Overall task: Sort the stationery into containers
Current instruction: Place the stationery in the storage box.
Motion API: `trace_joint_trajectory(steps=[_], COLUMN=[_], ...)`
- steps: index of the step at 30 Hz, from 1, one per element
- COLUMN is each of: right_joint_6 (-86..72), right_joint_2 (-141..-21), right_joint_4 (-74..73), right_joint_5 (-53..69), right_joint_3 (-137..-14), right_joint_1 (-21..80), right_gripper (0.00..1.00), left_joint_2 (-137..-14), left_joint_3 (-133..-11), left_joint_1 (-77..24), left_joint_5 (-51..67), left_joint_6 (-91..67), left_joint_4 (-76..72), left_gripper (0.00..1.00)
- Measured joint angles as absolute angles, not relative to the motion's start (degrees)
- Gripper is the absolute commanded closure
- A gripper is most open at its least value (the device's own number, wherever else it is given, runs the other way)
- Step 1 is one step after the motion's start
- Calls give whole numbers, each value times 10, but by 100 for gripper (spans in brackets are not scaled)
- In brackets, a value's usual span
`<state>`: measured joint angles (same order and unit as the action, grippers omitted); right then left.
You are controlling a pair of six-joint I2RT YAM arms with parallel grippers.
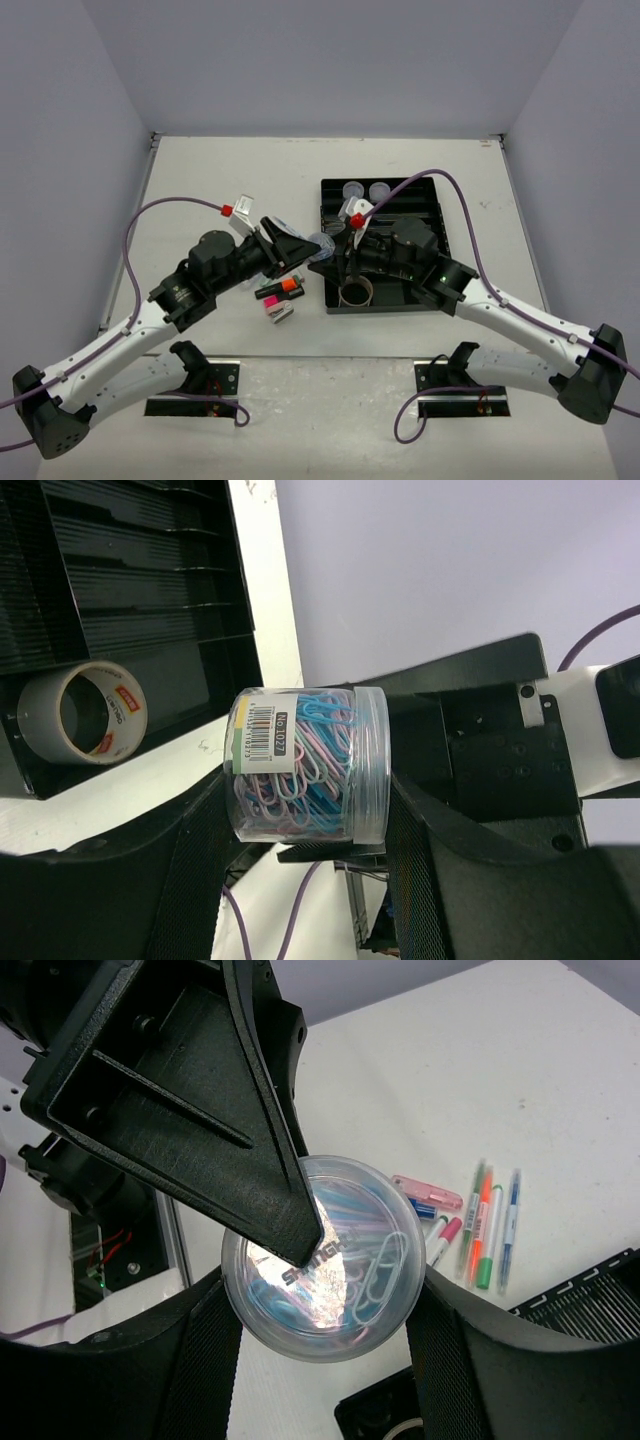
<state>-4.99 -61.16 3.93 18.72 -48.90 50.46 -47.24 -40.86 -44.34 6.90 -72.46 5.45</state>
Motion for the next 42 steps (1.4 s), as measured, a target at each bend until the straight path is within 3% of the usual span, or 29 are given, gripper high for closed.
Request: trace_joint_trajectory(steps=[1, 4, 6, 8, 9, 11, 19, 23, 31, 42], right_joint_6=[-47, -41, -39, -38, -38, -39, -60, -87, -140, -142], right_joint_2=[-612, -613, -614, -615, -615, -617, -629, -657, -840, -1045], right_joint_4=[39, 40, 42, 45, 44, 44, 61, 49, -32, -114], right_joint_5=[186, 186, 186, 184, 180, 168, 113, 60, -65, -111], right_joint_3=[-489, -489, -489, -489, -489, -489, -489, -494, -626, -827], right_joint_1=[505, 505, 507, 509, 508, 506, 491, 433, 217, 122], right_gripper=[71, 78, 82, 86, 88, 99, 100, 100, 98, 97], left_joint_2=[-472, -469, -466, -461, -458, -449, -449, -446, -397, -292], left_joint_3=[-409, -409, -415, -423, -428, -440, -491, -536, -621, -664], left_joint_1=[-443, -444, -445, -447, -448, -448, -448, -448, -448, -448], left_joint_5=[67, 62, 53, 43, 38, 26, -35, -108, -192, -263], left_joint_6=[-724, -720, -713, -704, -697, -683, -639, -603, -514, -455], left_joint_4=[55, 58, 71, 87, 94, 104, 151, 225, 338, 502], left_gripper=[82, 54, 18, 4, 2, 0, 0, 0, 0, 0])
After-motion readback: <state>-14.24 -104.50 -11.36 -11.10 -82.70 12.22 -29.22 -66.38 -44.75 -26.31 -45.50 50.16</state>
